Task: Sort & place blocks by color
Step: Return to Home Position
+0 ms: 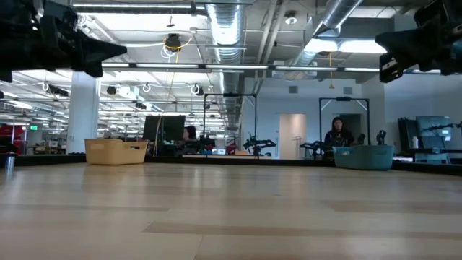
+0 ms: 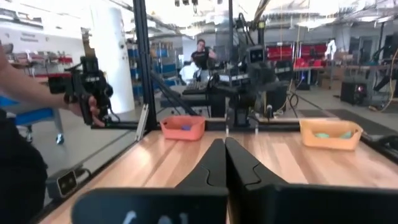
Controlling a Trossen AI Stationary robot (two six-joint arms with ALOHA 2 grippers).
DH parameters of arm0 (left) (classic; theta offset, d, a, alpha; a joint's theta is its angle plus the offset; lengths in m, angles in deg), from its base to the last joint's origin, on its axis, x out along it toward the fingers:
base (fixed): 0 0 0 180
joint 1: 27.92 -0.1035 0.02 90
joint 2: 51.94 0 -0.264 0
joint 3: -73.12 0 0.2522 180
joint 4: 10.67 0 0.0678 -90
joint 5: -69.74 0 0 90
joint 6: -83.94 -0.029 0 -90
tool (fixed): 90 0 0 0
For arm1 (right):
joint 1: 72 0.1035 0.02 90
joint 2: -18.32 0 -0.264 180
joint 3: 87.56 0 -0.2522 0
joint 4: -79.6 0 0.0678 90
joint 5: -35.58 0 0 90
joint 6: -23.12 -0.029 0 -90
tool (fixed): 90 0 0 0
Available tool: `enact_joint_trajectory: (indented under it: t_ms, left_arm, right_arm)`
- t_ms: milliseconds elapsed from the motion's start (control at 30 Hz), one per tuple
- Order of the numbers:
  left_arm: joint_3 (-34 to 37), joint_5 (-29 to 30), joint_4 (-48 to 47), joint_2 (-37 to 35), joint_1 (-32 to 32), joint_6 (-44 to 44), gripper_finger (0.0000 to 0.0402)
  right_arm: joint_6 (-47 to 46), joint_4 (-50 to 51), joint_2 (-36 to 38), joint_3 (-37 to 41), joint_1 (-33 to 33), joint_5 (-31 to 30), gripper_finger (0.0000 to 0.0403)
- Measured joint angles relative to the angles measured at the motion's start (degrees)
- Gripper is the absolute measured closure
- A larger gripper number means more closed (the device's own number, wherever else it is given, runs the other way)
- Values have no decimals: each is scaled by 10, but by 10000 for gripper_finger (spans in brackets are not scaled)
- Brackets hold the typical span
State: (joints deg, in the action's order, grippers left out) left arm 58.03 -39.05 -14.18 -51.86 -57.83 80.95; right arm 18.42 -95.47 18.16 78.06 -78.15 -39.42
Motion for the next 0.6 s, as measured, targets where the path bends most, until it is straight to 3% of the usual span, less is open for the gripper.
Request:
enact_joint_trajectory:
  t_ms: [200, 600]
  left_arm:
    - [7, -16, -55, 1, 3, 6, 401]
    - [8, -29, -54, 2, 4, 51, 401]
  right_arm:
    - [0, -1, 0, 0, 0, 1, 389]
    - [-37, 11, 0, 0, 0, -23, 384]
